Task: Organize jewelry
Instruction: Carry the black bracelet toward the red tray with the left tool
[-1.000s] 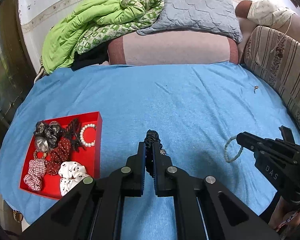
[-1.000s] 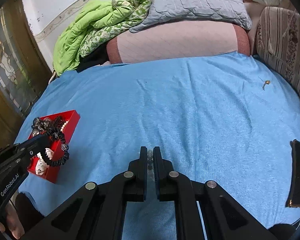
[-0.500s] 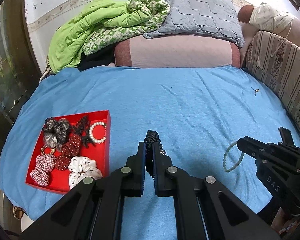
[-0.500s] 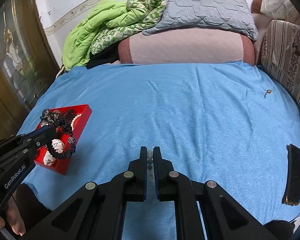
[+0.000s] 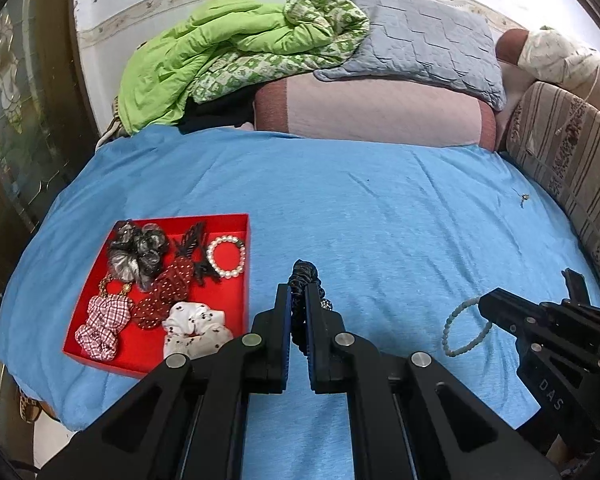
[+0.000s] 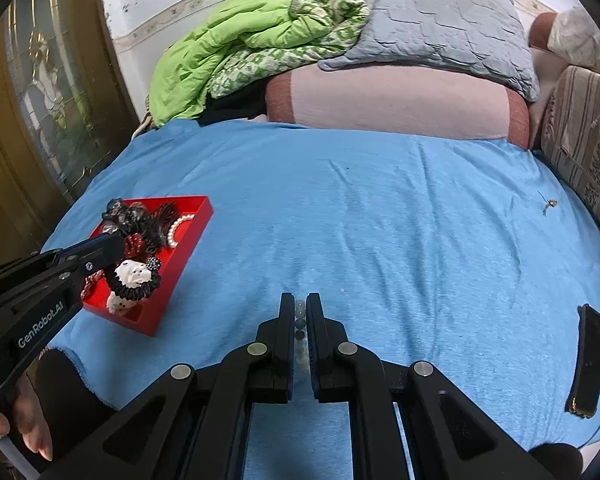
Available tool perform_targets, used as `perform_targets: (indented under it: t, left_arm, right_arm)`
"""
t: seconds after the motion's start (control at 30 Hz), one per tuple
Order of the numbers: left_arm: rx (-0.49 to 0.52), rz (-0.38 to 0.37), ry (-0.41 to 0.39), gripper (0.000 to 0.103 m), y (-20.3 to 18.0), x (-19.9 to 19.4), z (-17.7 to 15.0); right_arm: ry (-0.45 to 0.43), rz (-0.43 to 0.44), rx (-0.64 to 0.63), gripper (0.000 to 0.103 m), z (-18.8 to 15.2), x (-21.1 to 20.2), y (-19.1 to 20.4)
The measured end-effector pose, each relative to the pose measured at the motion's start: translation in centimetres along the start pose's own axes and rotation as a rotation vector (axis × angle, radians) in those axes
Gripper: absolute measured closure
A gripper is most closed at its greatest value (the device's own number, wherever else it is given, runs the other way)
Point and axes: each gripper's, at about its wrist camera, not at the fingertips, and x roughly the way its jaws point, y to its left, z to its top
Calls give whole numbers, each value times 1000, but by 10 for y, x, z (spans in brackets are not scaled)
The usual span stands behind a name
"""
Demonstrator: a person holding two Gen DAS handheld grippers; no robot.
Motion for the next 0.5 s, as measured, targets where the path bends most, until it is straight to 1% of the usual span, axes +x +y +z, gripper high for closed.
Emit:
perform_targets:
  t: [0.5]
  left_arm:
    - [-51,33,18,97,32,5,-7]
  right_arm:
    - [27,32,-43,96,1,6,23]
